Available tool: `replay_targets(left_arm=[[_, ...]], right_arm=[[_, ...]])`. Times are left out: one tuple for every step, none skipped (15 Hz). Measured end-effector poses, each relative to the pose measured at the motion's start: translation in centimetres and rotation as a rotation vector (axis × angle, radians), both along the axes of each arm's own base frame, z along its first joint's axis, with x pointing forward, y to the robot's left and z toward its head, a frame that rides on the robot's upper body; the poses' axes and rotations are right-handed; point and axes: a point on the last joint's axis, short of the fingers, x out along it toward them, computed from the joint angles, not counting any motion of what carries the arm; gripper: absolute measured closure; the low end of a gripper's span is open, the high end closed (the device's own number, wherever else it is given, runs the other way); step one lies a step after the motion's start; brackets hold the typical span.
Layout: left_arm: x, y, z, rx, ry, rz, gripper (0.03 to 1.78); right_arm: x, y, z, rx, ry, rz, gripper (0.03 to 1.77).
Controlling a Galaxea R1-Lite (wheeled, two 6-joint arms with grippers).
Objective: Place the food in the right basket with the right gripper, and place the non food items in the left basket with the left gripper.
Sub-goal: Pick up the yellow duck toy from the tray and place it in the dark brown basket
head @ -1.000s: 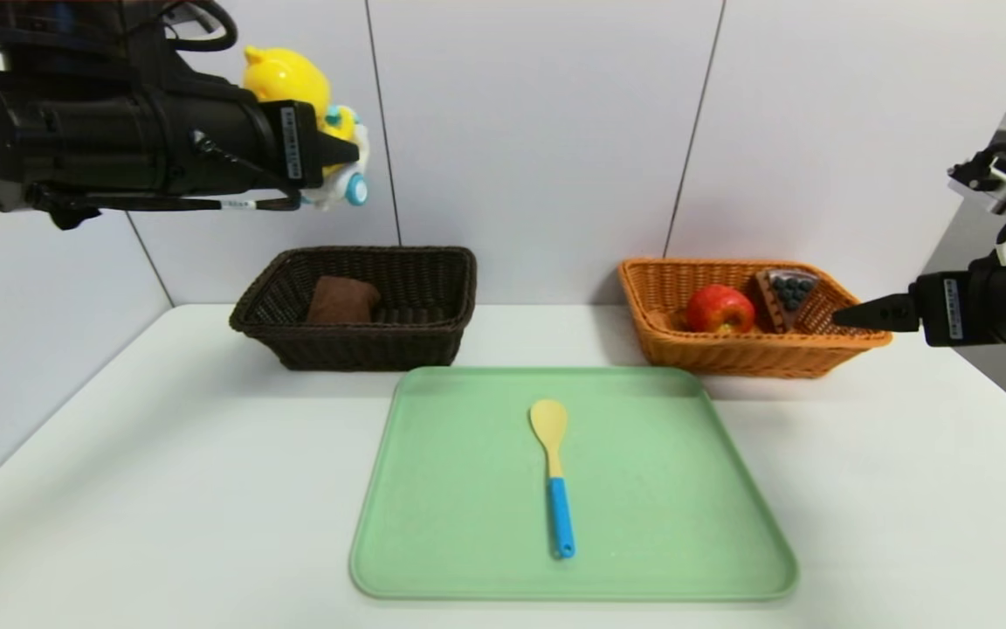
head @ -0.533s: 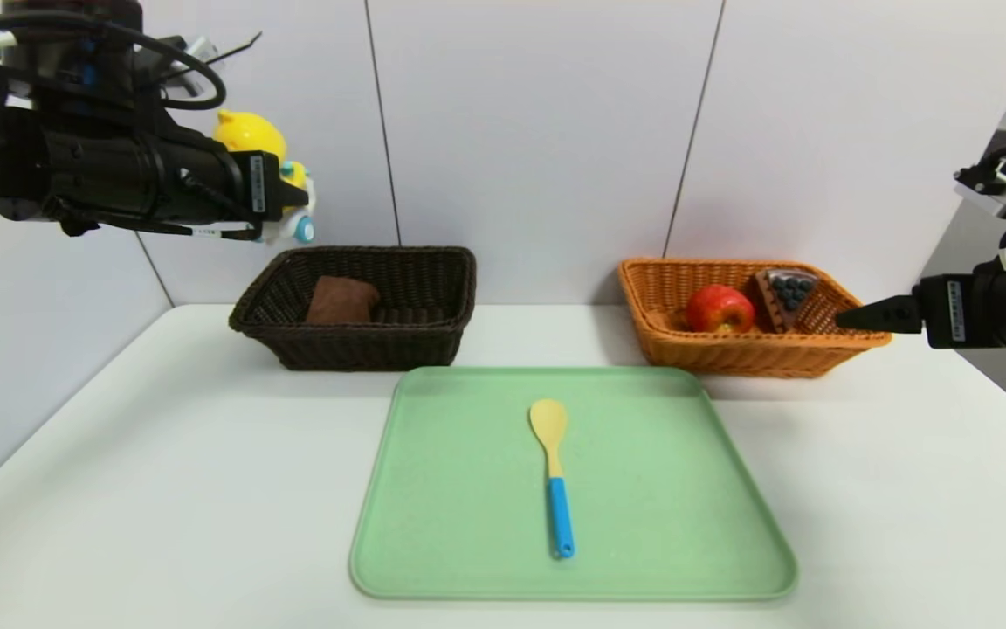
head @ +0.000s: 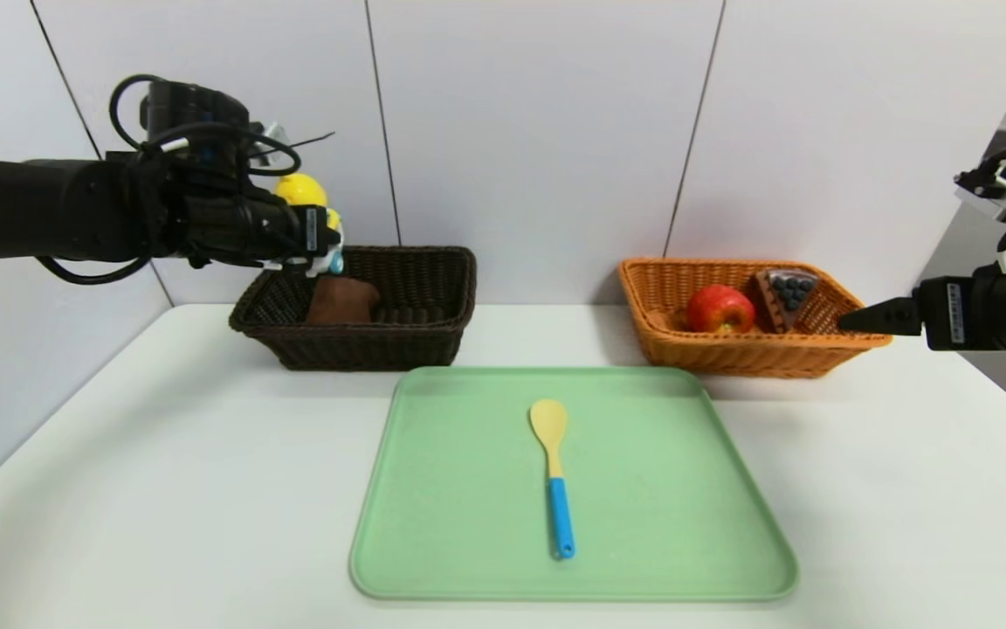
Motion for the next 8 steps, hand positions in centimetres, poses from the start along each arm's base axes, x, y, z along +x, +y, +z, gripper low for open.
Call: replay_targets(left_arm=[[0.5,-0.2,-0.6,-0.005,0.014,-0.017,1.12],[0.9,-0.5,-1.0,-0.012,0.024,-0.035,1.12],[1.2,-0.8,-1.3,-0.017,0.031,-0.050,1.12],[1.5,-1.2,-1.6,-0.022,0.036,-0.069,1.12],[1.7,-1.6,-1.8,-0.028,0.040,-0.092,1.12],[1.9,-2.1,-2.0,-0.034,0.046,-0.118,1.12],[2.1,-2.5,-2.3,-0.037,0.051,-0.134,1.12],[2.4,-2.7,-2.6,-0.038,0.054,-0.141,1.12]], right_arm=[[0.1,0.0,-0.1,0.001,0.003,-0.001,0.09],[0.1,0.0,-0.1,0.000,0.005,-0.001,0.09],[0.2,0.0,-0.2,0.000,0.009,-0.001,0.09],[0.3,0.0,-0.3,0.000,0.013,0.000,0.09],[0.4,0.0,-0.4,0.001,0.015,-0.001,0.09],[0.5,0.0,-0.4,0.001,0.018,-0.001,0.09],[0.5,0.0,-0.5,0.001,0.020,-0.001,0.09],[0.6,0.0,-0.6,0.000,0.023,-0.002,0.09]])
